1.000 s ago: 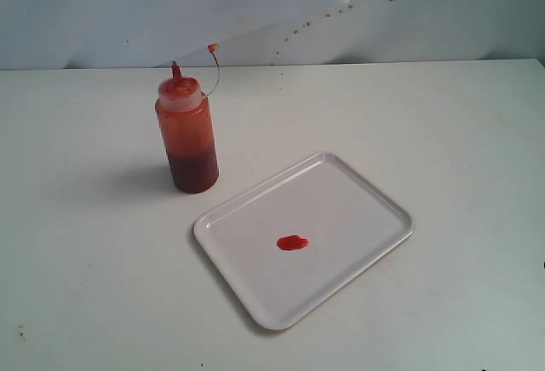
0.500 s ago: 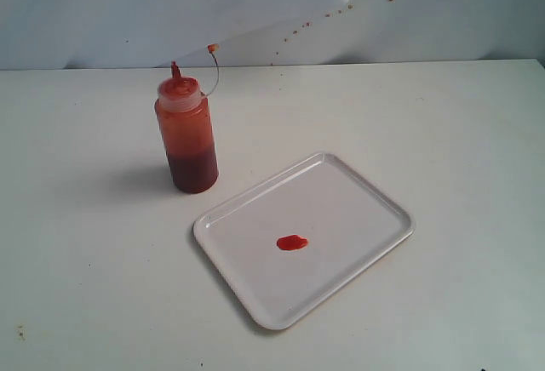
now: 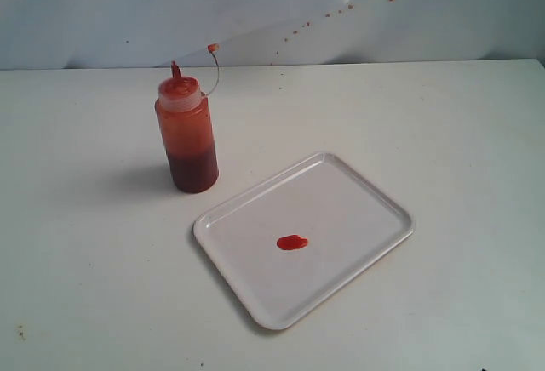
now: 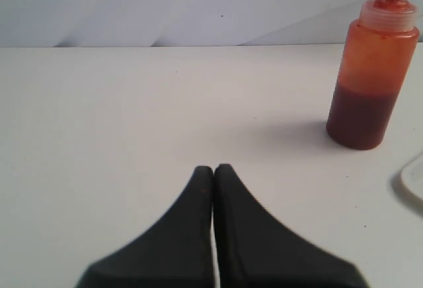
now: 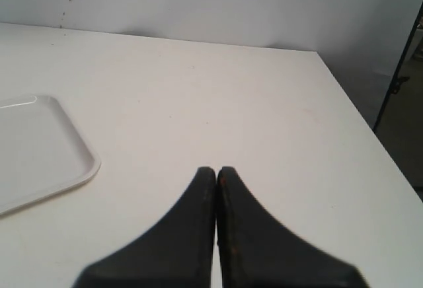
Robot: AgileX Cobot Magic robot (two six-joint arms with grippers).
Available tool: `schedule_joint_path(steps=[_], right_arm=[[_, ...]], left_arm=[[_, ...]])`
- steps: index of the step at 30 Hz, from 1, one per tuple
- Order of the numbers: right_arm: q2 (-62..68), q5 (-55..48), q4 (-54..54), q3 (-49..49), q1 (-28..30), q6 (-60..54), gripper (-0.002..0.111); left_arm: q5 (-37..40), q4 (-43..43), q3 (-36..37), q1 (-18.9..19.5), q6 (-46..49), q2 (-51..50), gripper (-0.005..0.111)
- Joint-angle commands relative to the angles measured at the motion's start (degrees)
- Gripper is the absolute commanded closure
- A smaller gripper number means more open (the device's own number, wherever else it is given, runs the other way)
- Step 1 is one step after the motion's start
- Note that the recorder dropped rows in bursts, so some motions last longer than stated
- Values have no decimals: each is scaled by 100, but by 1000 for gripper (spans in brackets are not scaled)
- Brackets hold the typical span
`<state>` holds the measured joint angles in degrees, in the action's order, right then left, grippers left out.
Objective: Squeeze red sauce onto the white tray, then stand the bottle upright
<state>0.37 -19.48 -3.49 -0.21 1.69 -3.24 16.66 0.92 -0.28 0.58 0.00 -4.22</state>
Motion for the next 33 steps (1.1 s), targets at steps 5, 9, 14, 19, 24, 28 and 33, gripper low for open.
schedule_joint_path(steps=[5,9,14,19,24,28,33], right_arm=[[-37,-5,129,21,46,54,108],[-37,-5,129,21,46,54,108],[-37,50,399,21,46,33,108],[-37,50,436,21,46,-147,108],[-37,1,413,21,46,-147,108],[-37,0,389,21,46,-147,108],[-37,-9,349,21,46,-200,108]], left_arm=[[-34,-16,28,-33,45,21,106],[-34,-16,28,-33,45,21,106],[-34,-16,28,-33,61,21,106],[-34,-16,28,-33,61,21,106],[-34,-16,28,-33,61,21,106],[-34,-16,28,-33,49,21,106],[-34,-16,28,-33,49,21,106]])
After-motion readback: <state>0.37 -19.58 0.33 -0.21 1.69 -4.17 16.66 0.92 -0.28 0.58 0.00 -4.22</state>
